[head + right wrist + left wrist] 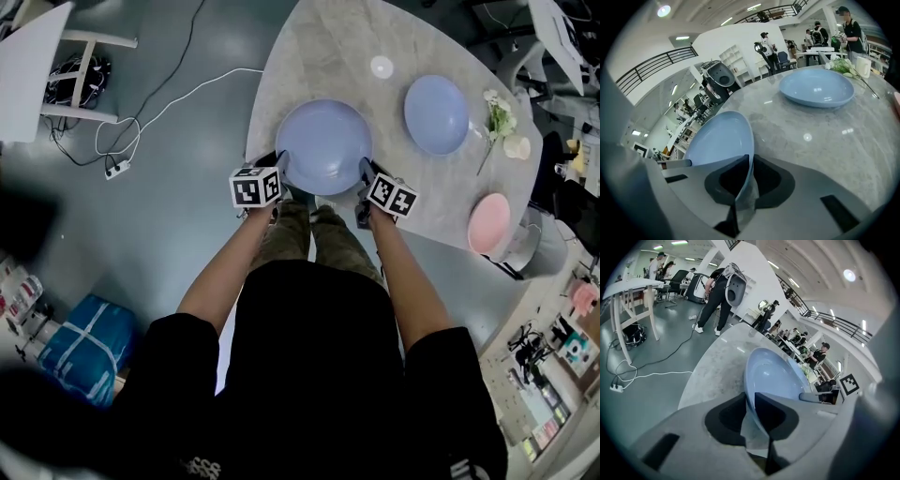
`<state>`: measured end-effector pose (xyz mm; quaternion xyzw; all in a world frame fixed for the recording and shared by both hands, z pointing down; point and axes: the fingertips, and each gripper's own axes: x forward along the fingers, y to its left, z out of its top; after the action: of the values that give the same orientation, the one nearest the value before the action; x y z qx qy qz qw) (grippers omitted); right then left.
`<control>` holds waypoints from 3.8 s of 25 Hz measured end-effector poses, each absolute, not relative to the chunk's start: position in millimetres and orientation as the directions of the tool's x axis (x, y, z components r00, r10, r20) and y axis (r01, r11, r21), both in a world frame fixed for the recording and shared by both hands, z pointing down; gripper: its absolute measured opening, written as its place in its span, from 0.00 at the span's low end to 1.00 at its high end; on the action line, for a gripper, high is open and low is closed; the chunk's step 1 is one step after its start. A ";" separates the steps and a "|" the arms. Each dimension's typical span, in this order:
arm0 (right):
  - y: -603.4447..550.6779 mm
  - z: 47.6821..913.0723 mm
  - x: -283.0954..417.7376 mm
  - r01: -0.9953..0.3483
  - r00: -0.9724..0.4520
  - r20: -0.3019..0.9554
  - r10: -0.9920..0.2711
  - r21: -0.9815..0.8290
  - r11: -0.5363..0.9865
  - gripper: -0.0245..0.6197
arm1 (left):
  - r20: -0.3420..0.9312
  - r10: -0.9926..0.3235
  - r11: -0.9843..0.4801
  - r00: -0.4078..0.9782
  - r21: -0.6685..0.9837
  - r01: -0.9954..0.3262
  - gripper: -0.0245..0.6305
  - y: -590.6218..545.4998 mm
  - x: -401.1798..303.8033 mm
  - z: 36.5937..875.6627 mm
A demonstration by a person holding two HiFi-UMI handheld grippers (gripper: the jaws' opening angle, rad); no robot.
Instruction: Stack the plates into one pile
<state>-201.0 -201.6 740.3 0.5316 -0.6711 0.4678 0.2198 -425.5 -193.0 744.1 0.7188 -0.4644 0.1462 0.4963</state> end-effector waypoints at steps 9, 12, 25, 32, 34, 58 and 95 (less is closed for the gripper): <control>-177.0 708.7 -194.7 -0.914 -0.351 0.758 -0.550 -0.405 0.025 0.10 | 0.692 -0.552 -0.008 0.465 0.554 -0.833 0.10 -180.9 -422.1 719.0; -167.9 698.9 -185.1 -0.915 -0.353 0.752 -0.556 -0.403 0.035 0.10 | 0.692 -0.558 0.014 0.458 0.560 -0.829 0.09 -174.0 -414.7 708.3; -130.9 657.1 -80.5 -0.890 -0.316 0.684 -0.657 -0.453 -0.043 0.10 | 0.648 -0.592 -0.040 0.479 0.570 -0.821 0.08 -157.2 -309.8 660.0; -107.6 648.4 11.9 -0.874 -0.288 0.672 -0.683 -0.475 -0.099 0.10 | 0.654 -0.575 -0.098 0.492 0.542 -0.834 0.08 -146.9 -217.1 641.7; -96.7 651.1 36.3 -0.866 -0.288 0.672 -0.682 -0.487 -0.115 0.10 | 0.655 -0.565 -0.115 0.501 0.539 -0.834 0.08 -139.9 -190.4 640.5; -66.4 650.6 171.3 -0.817 -0.404 0.661 -0.633 -0.571 -0.075 0.09 | 0.700 -0.607 -0.026 0.375 0.454 -0.891 0.08 -81.2 -61.0 626.2; -315.0 705.2 146.4 -0.859 -0.212 0.771 -0.600 -0.440 -0.262 0.08 | 0.735 -0.480 -0.171 0.478 0.456 -0.873 0.09 -362.4 -80.5 699.6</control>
<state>146.4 -315.0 705.2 0.6144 -0.5938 0.5035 0.1283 -80.5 -362.4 699.6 0.7332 -0.4616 0.2189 0.4488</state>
